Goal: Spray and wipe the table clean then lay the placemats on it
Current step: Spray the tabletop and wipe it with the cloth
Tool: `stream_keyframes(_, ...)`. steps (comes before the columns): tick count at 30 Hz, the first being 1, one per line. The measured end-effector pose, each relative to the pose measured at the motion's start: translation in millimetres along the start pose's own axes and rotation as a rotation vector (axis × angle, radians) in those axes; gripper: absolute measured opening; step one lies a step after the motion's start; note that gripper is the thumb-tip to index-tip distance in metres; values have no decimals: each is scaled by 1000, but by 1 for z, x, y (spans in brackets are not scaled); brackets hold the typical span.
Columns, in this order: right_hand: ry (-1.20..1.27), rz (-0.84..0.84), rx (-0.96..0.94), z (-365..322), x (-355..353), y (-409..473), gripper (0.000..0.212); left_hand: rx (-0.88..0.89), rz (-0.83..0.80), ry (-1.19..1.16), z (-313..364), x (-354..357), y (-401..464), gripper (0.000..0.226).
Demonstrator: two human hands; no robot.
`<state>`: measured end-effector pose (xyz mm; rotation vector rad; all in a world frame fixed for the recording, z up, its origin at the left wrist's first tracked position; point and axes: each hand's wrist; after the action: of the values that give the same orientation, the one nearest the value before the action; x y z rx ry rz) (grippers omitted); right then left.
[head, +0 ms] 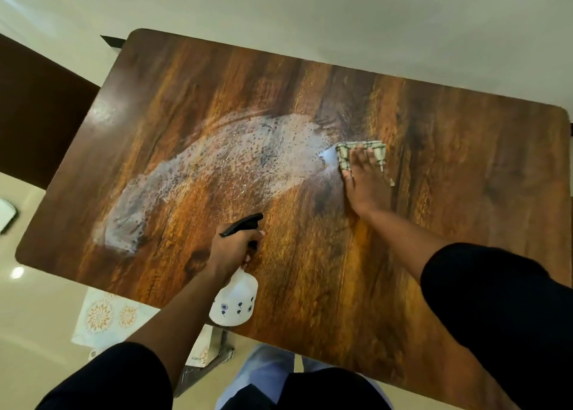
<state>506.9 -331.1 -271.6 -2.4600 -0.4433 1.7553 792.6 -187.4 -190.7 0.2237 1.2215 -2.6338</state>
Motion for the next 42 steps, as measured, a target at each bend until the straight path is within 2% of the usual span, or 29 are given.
stream_keyframes(5, 10, 45, 102, -20, 8, 7, 59, -13, 19, -50, 12, 0, 3, 12)
stream_keyframes(7, 44, 47, 59, -47, 16, 1, 61, -2, 38, -70, 18, -2, 7, 15)
stream_keyframes(13, -20, -144, -499, -122, 56, -53, 63, 59, 91, -112, 48, -13, 25, 31)
stream_keyframes(16, -69, -187, -627, -110, 66, -58, 59, 62, 128, -87, 63, -19, 38, 16)
stream_keyframes(18, -89, -165, -641, -95, 54, -45, 59, 70, 126, -65, 71, -21, 46, 18)
stream_keyframes(19, -87, -156, -593, -89, 44, -36, 60, 79, 116, -47, 75, -22, 50, 20)
stream_keyframes(25, 71, 20, 1, -39, -5, 49, 59, 53, 70, 5, 93, -24, 66, 23)
stream_keyframes(29, 49, 46, 153, -34, -9, 78, 60, -6, -31, 13, 98, -24, 75, 12)
stream_keyframes(32, 62, 65, 196, -71, 2, 74, 62, -3, -105, -15, 98, -24, 80, 24)
stream_keyframes(34, 72, 37, 109, -106, 13, 67, 62, -40, -131, -11, 101, -26, 82, 21)
stream_keyframes(36, 25, -19, -69, -142, 31, 56, 61, -107, -150, 6, 102, -29, 86, 14)
stream_keyframes(38, -13, -84, -253, -167, 48, 45, 60, -119, -146, 26, 102, -33, 91, 18)
stream_keyframes(42, -21, -161, -400, -161, 47, 49, 66, -105, -145, 52, 104, -37, 100, 22)
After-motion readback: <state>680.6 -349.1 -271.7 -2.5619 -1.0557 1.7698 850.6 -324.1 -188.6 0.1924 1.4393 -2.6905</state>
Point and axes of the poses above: each hand's wrist, its own y-axis towards the middle knuckle, its own x-axis out of the palm, z = x × y, and after that the axes turned 5 degrees about -x, right-handed
